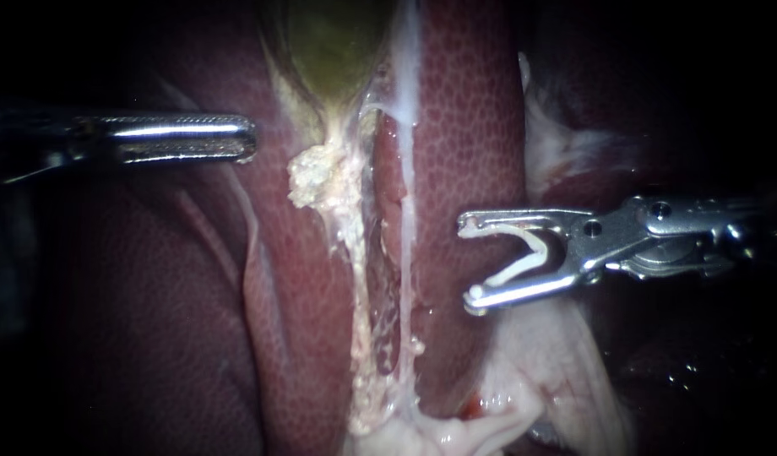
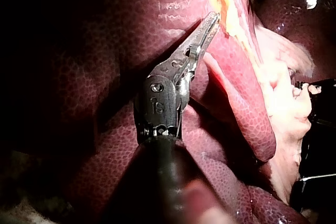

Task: Grabbing gallbladder

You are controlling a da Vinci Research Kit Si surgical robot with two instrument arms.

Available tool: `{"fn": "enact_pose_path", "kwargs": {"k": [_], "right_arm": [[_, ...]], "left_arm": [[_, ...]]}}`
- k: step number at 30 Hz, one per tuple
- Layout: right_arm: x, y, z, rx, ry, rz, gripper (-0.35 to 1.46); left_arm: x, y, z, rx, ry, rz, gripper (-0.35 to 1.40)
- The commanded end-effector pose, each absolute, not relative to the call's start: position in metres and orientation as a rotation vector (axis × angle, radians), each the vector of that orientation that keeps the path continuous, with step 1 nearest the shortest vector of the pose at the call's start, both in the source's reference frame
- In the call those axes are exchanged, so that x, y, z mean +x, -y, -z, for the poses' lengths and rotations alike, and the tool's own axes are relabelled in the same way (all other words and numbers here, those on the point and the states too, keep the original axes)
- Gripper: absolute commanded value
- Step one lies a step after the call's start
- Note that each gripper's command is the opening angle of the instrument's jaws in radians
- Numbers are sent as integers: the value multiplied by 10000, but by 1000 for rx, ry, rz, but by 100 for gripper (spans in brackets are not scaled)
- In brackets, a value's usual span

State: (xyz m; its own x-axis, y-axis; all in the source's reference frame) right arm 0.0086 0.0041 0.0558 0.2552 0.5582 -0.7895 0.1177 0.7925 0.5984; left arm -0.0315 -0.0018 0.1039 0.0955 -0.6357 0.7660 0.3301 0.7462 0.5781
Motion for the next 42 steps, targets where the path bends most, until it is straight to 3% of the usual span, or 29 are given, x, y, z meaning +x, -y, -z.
{"fn": "enact_pose_path", "kwargs": {"k": [1, 10, 20, 42], "right_arm": [[86, -41, -558, 627, -1299, -327, 60], [86, -41, -558, 627, -1299, -327, 60], [86, -41, -559, 627, -1299, -327, 60], [87, -40, -558, 627, -1299, -327, 60]], "left_arm": [[-315, 18, -1038, 288, 1289, 730, -35], [-315, 19, -1037, 288, 1289, 730, -35], [-322, 20, -1034, 286, 1293, 716, 27], [-377, 43, -1062, 299, 1312, 675, 42]]}}
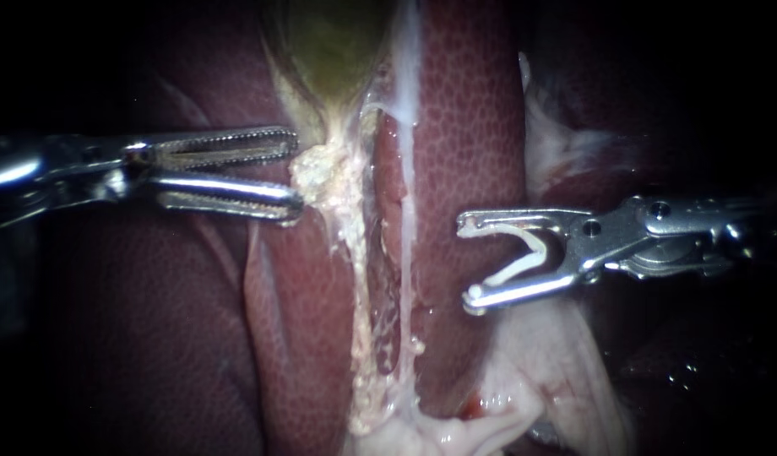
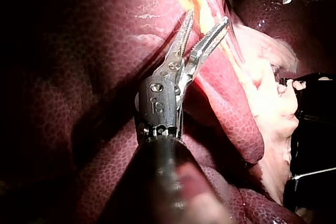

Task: Grabbing gallbladder

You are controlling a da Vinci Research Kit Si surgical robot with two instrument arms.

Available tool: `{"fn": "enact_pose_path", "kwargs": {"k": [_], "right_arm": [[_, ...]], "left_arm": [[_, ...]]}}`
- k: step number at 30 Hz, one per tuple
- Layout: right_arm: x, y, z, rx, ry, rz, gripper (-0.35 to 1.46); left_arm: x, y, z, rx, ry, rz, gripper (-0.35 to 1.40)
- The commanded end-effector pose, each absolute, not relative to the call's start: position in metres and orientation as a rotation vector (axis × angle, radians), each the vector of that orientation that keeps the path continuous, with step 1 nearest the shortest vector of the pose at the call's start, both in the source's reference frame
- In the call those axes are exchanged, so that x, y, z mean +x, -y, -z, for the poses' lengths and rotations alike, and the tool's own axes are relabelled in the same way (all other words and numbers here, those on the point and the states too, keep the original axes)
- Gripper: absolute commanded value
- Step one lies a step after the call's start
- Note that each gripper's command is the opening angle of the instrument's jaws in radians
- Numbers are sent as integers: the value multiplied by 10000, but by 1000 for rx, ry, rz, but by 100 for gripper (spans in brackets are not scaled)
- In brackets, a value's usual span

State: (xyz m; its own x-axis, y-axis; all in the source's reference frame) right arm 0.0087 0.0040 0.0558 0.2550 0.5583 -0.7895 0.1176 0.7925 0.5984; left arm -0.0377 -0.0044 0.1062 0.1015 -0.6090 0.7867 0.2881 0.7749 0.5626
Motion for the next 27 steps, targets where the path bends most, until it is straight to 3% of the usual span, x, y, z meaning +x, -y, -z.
{"fn": "enact_pose_path", "kwargs": {"k": [1, 16, 19, 23, 27], "right_arm": [[87, -40, -558, 627, -1299, -327, 60], [87, -40, -558, 627, -1299, -327, 60], [87, -40, -557, 627, -1299, -327, 60], [87, -40, -557, 627, -1299, -327, 60], [88, -40, -557, 627, -1299, -327, 60]], "left_arm": [[-379, 43, -1064, 301, 1314, 673, 42], [-394, 44, -1081, 300, 1317, 663, 41], [-393, 44, -1081, 309, 1316, 673, 26], [-390, 43, -1084, 310, 1315, 679, -28], [-384, 39, -1092, 322, 1288, 670, -35]]}}
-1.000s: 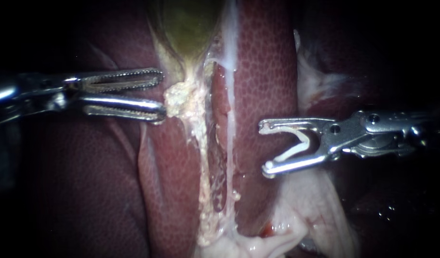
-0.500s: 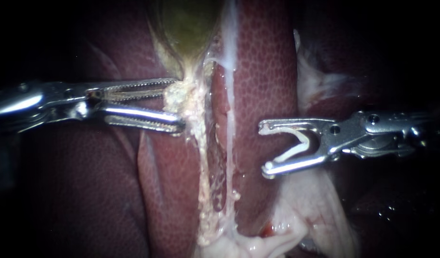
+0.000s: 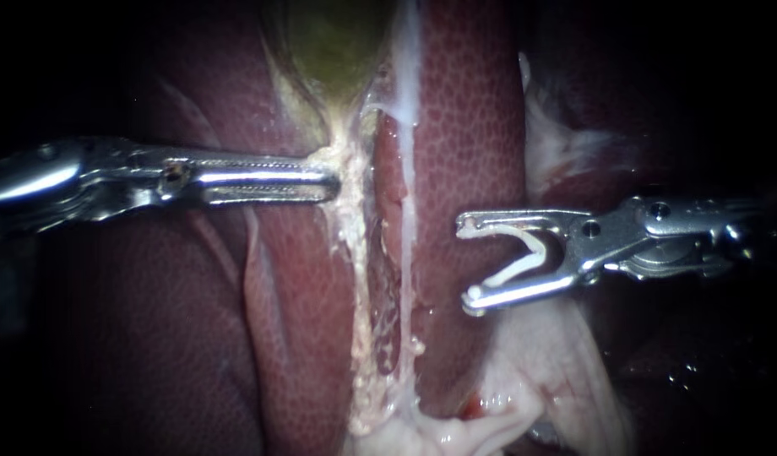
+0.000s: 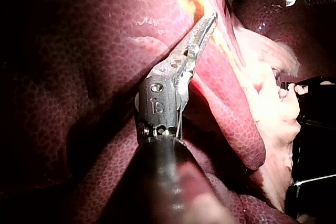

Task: Grabbing gallbladder

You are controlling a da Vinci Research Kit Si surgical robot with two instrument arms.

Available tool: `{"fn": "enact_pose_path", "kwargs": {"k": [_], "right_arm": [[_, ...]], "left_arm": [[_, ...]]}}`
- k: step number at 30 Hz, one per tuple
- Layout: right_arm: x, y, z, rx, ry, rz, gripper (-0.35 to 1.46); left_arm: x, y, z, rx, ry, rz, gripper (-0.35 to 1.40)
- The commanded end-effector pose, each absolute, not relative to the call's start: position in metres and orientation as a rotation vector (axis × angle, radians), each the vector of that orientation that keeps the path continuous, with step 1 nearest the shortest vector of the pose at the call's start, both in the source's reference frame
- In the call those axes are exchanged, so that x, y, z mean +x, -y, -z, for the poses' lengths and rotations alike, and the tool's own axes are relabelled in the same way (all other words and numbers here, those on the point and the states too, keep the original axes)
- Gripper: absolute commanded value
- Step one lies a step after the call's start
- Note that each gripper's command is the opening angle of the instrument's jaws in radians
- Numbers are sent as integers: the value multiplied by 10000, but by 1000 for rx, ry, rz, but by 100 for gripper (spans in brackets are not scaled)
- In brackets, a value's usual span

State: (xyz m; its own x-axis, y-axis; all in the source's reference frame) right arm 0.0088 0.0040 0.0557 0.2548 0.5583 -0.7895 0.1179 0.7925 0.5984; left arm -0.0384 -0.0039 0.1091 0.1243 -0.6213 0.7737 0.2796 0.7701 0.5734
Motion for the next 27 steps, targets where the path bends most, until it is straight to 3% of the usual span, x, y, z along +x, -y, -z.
{"fn": "enact_pose_path", "kwargs": {"k": [1, 17, 27], "right_arm": [[88, -40, -556, 627, -1299, -327, 60], [88, -40, -557, 627, -1299, -327, 60], [88, -40, -557, 627, -1299, -327, 60]], "left_arm": [[-382, 39, -1093, 322, 1282, 670, -35], [-374, 38, -1081, 338, 1268, 672, -35], [-348, 22, -1046, 335, 1267, 700, -35]]}}
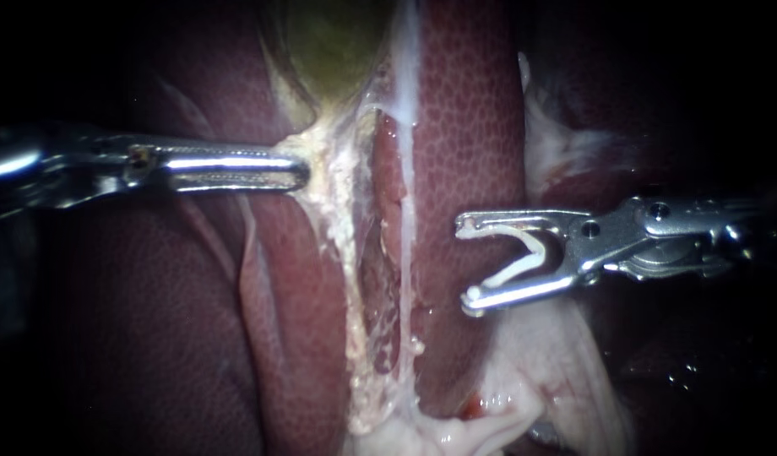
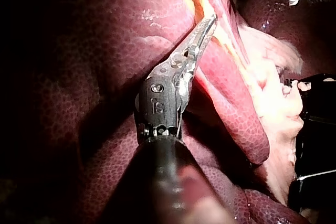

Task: Grabbing gallbladder

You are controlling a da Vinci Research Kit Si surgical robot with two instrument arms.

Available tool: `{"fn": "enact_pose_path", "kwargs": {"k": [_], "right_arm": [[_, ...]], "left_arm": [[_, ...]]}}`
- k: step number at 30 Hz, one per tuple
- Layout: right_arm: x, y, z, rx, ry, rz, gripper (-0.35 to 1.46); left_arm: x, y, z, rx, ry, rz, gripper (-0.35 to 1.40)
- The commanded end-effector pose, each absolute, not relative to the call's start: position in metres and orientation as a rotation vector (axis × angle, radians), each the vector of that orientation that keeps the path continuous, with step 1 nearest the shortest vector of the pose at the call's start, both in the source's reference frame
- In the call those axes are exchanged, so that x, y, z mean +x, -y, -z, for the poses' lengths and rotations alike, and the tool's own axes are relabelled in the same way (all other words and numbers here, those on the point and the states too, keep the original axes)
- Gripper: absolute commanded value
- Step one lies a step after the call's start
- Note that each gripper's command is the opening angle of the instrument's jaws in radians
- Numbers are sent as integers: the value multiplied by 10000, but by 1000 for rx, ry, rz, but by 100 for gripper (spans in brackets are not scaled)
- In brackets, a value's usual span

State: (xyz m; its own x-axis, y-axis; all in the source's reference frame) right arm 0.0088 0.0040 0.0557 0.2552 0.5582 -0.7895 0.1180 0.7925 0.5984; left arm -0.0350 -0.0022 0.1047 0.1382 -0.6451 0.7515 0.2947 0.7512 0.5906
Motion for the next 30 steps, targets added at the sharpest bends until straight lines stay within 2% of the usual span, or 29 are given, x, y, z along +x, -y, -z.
{"fn": "enact_pose_path", "kwargs": {"k": [1, 13, 30], "right_arm": [[88, -40, -557, 627, -1299, -327, 60], [88, -40, -557, 626, -1299, -327, 60], [88, -40, -557, 626, -1299, -328, 60]], "left_arm": [[-345, 19, -1041, 333, 1271, 706, -35], [-324, 3, -1017, 307, 1289, 724, -35], [-321, 3, -1016, 304, 1290, 727, -35]]}}
